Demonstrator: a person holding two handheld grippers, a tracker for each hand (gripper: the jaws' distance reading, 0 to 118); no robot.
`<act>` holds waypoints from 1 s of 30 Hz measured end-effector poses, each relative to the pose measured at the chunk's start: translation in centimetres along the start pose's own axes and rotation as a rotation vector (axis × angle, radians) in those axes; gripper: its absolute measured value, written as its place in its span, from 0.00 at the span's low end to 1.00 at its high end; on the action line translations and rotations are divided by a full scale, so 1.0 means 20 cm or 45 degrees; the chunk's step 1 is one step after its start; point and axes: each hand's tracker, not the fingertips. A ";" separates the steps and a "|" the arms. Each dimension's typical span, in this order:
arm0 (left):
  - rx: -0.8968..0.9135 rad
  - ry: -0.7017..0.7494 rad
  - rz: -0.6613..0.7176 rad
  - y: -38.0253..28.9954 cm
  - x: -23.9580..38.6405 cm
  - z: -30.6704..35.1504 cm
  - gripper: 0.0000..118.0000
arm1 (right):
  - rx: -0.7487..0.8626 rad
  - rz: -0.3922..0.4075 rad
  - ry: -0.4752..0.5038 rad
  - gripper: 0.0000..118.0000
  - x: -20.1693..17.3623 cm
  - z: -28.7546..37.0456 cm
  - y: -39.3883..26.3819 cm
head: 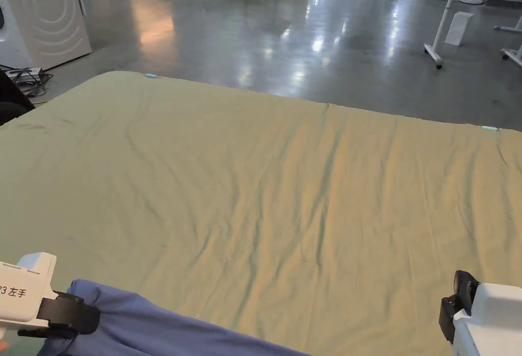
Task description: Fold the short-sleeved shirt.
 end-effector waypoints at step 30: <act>-0.350 -0.116 -0.071 -0.27 1.14 -0.87 0.09 | -0.069 -0.053 -0.054 0.00 0.13 0.04 -0.13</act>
